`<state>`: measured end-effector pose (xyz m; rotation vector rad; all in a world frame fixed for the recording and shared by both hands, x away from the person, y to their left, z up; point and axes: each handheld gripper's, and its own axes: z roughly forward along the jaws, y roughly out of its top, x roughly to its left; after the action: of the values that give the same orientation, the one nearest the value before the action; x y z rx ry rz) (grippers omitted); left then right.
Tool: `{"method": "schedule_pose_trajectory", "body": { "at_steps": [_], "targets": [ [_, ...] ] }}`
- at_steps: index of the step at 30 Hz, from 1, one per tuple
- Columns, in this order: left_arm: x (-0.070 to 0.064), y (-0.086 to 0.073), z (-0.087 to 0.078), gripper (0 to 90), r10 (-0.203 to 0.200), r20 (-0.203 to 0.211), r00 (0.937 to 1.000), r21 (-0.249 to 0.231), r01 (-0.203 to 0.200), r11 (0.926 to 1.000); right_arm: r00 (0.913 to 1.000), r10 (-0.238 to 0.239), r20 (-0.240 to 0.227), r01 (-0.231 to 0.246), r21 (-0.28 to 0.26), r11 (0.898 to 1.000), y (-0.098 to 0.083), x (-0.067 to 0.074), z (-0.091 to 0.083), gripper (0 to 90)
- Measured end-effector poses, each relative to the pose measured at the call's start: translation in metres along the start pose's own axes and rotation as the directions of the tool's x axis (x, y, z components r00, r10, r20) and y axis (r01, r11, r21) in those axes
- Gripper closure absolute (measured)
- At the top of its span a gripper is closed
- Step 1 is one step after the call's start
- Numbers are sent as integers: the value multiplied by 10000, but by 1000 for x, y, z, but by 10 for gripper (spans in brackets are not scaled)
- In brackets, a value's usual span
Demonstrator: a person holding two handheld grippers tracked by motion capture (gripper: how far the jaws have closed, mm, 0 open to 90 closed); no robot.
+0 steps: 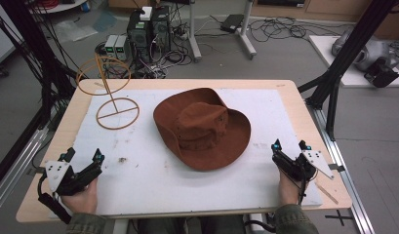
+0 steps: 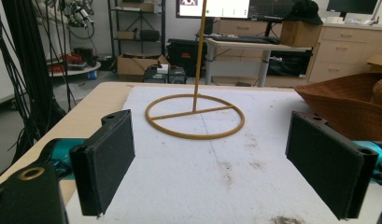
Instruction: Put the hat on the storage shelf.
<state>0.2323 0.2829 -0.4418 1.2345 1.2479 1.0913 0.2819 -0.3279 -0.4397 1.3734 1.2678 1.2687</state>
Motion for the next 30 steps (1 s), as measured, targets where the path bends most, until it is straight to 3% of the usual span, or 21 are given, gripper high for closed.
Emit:
{"method": "schedule_pose_trajectory", "body": {
  "at_steps": [10, 14, 17, 29, 30],
  "targets": [
    [0, 0, 0, 159, -9, 40, 10000, 18, 9, 10000, 9998, 13, -178, -12, 46, 10000, 1, 0, 1, 105],
    [1, 0, 0, 159, -50, 40, 10000, -10, 50, 10000, 9968, -50, -804, 47, -39, 10000, 9, 3, 1, 105],
    [4, 0, 0, 159, -103, 8, 9999, -22, 103, 9999, 9876, -189, -1557, 204, 80, 9998, 18, 7, 3, 105],
    [6, 0, -2, 159, -110, -122, 9999, -34, 109, 9999, 9781, -535, -2009, 573, 135, 9983, 40, 18, 10, 105],
    [6, 0, -2, 158, -89, -109, 9999, -34, 88, 10000, 9741, -613, -2174, 675, 212, 9975, 44, 23, 14, 105]
  ]
}}
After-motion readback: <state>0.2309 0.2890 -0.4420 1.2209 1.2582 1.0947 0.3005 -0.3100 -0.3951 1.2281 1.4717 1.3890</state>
